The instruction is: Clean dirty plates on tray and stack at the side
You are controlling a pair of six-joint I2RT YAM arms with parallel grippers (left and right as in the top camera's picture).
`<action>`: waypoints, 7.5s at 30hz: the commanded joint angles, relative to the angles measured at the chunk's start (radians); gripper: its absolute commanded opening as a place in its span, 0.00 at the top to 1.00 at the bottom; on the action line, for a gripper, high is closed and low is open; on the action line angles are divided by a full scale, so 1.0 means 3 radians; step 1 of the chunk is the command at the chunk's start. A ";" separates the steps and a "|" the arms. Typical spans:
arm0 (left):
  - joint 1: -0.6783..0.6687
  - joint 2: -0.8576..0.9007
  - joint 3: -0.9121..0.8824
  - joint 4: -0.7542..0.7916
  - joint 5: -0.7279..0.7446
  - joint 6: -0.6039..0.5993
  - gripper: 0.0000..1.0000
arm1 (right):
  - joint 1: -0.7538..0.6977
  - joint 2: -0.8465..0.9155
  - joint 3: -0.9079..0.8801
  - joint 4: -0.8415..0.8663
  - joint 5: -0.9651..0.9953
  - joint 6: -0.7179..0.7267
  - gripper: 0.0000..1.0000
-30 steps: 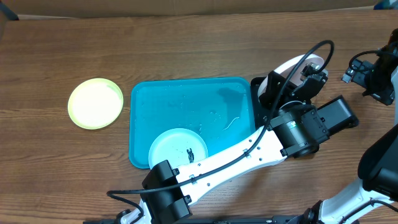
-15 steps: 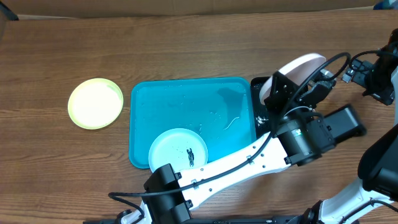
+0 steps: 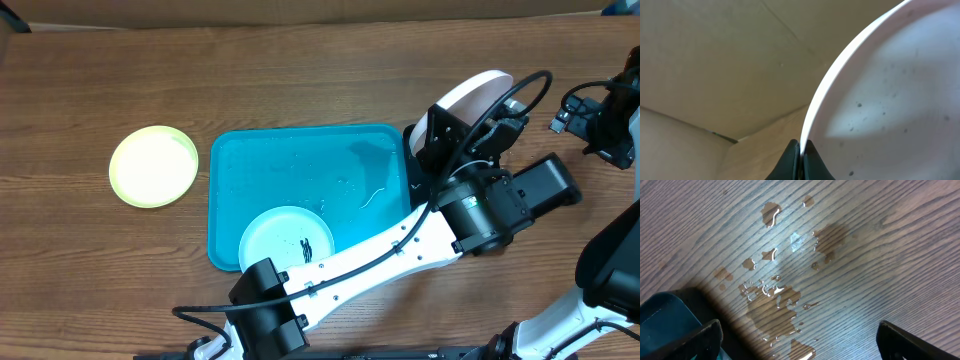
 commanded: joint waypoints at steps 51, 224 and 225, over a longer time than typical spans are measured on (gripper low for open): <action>0.6007 0.0010 -0.0178 -0.2154 0.4617 -0.0642 0.96 | -0.0008 -0.0052 0.0022 0.0010 -0.0001 0.0011 0.00; 0.3025 -0.1759 -0.2692 0.0019 0.4609 -0.0491 0.46 | -0.0008 -0.0052 0.0022 0.0009 -0.0001 0.0011 0.00; 0.3028 -0.1691 -0.2692 0.0056 0.4611 -0.0458 0.46 | -0.0008 -0.0052 0.0022 0.0009 -0.0001 0.0011 0.00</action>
